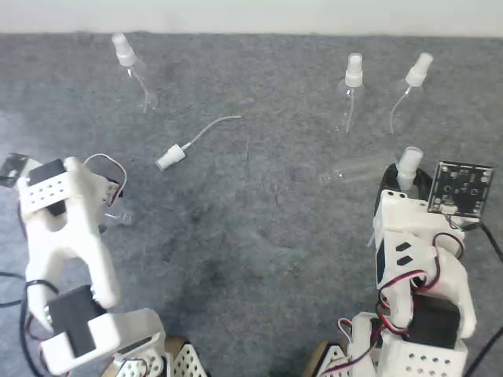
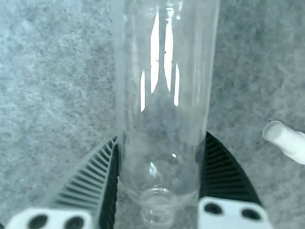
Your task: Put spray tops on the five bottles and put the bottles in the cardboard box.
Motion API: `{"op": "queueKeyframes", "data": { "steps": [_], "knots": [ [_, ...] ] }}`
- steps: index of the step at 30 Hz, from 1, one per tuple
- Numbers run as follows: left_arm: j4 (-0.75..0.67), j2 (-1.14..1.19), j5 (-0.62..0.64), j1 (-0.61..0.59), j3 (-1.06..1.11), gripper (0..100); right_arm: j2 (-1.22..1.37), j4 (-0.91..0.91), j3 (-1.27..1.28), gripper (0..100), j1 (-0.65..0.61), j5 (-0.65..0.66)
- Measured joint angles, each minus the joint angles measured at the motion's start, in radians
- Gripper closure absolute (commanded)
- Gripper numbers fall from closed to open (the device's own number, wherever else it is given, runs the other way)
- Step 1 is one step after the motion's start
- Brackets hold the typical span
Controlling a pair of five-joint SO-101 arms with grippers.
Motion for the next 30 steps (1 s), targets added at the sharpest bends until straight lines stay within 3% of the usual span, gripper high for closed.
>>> {"op": "queueKeyframes", "data": {
  "steps": [5,15,30],
  "knots": [
    [0.014,0.000,0.000,0.026,0.000,59,0.000,0.000,0.000,99.0,0.000,0.000],
    [0.028,0.000,0.005,0.029,0.000,59,0.000,0.000,0.000,99.0,0.000,0.000],
    [0.333,0.000,0.002,0.029,-0.241,59,0.000,-0.078,0.104,99.1,-0.115,0.000]
  ]
}}
